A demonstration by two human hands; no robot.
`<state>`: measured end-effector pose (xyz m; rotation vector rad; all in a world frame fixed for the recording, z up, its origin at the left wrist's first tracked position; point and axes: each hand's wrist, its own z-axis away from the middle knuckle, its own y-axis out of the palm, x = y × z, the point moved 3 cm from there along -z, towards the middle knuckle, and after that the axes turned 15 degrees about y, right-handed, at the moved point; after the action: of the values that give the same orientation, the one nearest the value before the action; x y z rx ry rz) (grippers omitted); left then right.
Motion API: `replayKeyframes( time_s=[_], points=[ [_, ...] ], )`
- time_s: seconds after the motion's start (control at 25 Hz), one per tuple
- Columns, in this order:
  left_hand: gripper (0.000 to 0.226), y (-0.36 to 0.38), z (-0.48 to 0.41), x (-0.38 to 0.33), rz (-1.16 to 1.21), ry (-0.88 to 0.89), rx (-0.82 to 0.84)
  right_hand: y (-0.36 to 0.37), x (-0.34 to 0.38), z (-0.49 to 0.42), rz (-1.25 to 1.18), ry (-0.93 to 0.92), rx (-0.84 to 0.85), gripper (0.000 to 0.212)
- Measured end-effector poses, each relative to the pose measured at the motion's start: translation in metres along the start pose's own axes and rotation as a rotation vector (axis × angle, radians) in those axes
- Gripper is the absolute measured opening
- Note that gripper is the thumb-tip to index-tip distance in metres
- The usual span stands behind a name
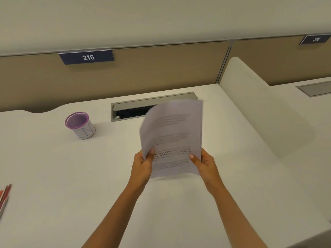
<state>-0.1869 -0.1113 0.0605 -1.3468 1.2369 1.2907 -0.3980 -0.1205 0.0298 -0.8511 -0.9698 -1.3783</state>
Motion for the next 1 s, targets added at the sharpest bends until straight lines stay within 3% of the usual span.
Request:
replayKeyframes(
  time_s=[0.16,0.28,0.44,0.6,0.8,1.0],
  points=[
    [0.023,-0.009,-0.005,0.005,0.383,-0.140,-0.136,-0.025,0.005,0.001,-0.193,0.040,-0.047,0.037],
    [0.033,0.004,-0.001,0.014,0.681,-0.225,-0.180,-0.005,-0.007,0.008,-0.427,0.110,0.106,0.036],
    [0.032,0.016,0.001,0.024,0.749,-0.285,-0.193,0.015,-0.004,0.011,-0.350,0.043,0.059,0.029],
    [0.038,-0.041,-0.028,0.007,0.588,-0.170,-0.246,-0.025,0.019,0.014,-0.244,0.032,-0.038,0.023],
    [0.029,-0.082,-0.051,-0.015,0.019,0.005,0.088,-0.065,0.034,0.008,-0.056,0.027,-0.020,0.028],
    [0.026,-0.069,-0.022,0.033,-0.040,-0.017,0.162,-0.067,-0.022,-0.003,-0.018,0.160,-0.084,0.028]
  ],
)
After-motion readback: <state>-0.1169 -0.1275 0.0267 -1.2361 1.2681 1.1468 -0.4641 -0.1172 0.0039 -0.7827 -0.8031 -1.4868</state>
